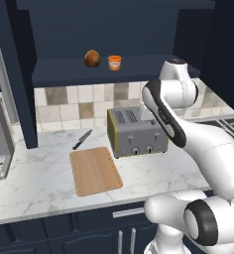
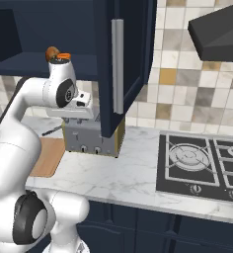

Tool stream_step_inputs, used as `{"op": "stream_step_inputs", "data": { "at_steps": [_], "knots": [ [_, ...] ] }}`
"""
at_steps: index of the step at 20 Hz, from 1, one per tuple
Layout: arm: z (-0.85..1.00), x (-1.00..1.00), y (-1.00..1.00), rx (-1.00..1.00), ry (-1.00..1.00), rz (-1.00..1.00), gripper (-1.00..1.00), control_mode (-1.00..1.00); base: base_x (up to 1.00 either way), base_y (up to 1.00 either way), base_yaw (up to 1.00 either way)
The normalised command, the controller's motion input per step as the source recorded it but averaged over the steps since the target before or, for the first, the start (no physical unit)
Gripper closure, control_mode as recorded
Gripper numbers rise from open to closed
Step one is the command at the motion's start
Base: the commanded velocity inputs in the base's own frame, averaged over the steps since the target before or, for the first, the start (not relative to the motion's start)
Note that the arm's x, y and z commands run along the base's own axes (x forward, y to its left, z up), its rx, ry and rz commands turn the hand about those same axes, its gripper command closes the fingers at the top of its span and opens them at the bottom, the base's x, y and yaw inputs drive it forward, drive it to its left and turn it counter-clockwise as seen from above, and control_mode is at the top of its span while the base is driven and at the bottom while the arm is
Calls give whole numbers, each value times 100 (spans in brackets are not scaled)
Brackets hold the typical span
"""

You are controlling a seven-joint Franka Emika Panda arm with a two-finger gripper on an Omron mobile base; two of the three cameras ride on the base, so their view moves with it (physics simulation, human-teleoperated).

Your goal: Pick the bread, place it on the cutting board, pick the jam, place it on the counter, and close the cabinet.

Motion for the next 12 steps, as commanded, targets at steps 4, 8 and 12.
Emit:
{"op": "stream_step_inputs", "data": {
  "at_steps": [4, 8, 12],
  "knots": [
    [0, 0, -2, 0, 0, 1, -100, -100, 0, 0, 0],
    [0, 0, 0, 0, -3, 0, -100, -100, 0, 0, 0],
    [0, -20, 0, 0, -24, 0, -100, -100, 0, 0, 0]
  ]
}}
